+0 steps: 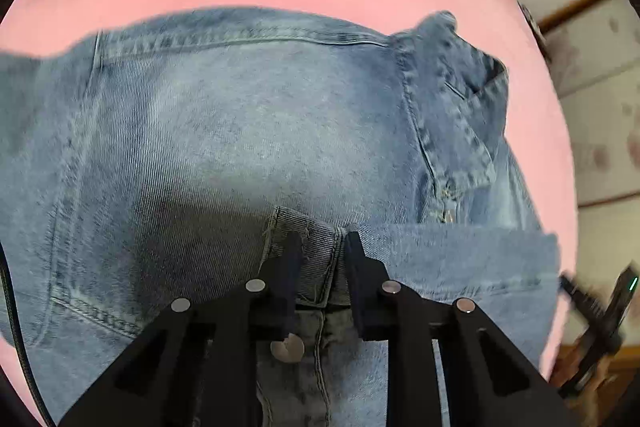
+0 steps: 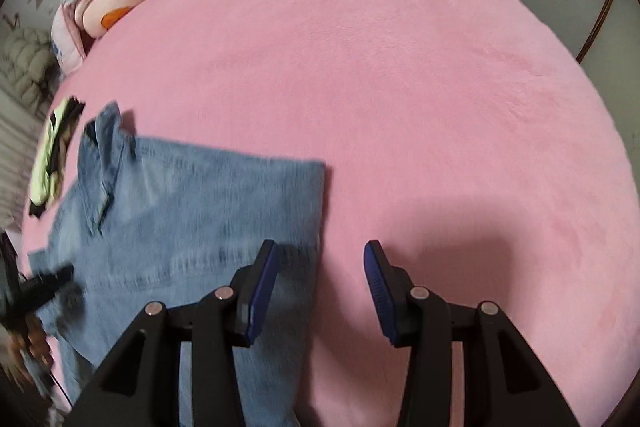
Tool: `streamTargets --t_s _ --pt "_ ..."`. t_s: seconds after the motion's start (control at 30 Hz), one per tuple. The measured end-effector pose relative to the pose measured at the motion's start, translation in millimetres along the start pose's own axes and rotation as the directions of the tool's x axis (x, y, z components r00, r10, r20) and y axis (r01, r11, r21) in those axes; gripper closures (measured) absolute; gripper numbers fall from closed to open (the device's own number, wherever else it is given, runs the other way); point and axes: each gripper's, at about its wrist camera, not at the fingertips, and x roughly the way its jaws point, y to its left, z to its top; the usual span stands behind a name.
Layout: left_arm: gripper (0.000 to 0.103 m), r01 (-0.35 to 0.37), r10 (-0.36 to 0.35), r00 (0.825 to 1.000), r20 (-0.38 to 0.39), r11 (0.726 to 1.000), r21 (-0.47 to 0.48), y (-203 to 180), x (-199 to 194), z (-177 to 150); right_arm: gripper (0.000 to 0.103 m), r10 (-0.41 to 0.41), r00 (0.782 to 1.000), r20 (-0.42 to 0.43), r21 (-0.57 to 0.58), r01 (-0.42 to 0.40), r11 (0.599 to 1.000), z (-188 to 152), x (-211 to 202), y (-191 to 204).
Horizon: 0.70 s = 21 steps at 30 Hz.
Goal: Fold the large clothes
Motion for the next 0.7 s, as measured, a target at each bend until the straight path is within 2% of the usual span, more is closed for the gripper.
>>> streamTargets --t_s 0.03,0.07,0.23,0.3,0.33,0.37,0.5,0.63,0.7 --pt "0.101 -0.005 0.004 1.0 0.012 1.0 0.023 -6 -4 -3 0.059 0.011 1.0 0.0 0.007 -0.011 1.0 7 3 0" --pt "0.103 0.009 -0.01 1.0 0.025 0.999 0.047 -12 -8 -4 0.059 0.018 1.0 -0.005 0.01 -0.018 1.0 11 6 0" --pt "0.103 -0.016 -0.002 0.988 0.155 0.993 0.114 -41 -28 -6 0.059 0.028 0.996 -0.083 0.057 -0.023 0.998 30 42 -3" --pt "0.103 -0.032 0.006 0.982 0.191 0.991 0.133 -49 -31 -5 0.059 0.052 0.995 -0.09 0.088 -0.044 0.995 33 50 -6" --pt "0.103 -0.041 0.013 0.98 0.199 0.989 0.141 -51 -31 -5 0.063 0.061 0.994 -0.09 0.089 -0.053 0.995 34 51 -6" --pt "0.103 -0.051 0.021 0.979 0.202 0.988 0.144 -53 -30 -4 0.099 0.056 0.996 -0.072 0.06 -0.052 0.997 35 50 -3" --pt "0.103 -0.069 0.041 0.98 0.192 0.987 0.143 -50 -24 -2 0.1 -0.047 0.999 -0.021 -0.13 0.044 0.991 38 43 23" --pt "0.103 -0.099 0.073 0.979 0.189 0.987 0.128 -40 -18 -9 0.1 -0.085 0.996 0.036 -0.205 0.09 0.975 34 44 31" --pt "0.103 -0.119 0.098 0.982 0.163 0.985 0.121 -32 -8 -13 0.1 -0.124 0.99 0.067 -0.26 0.137 0.956 26 50 37"
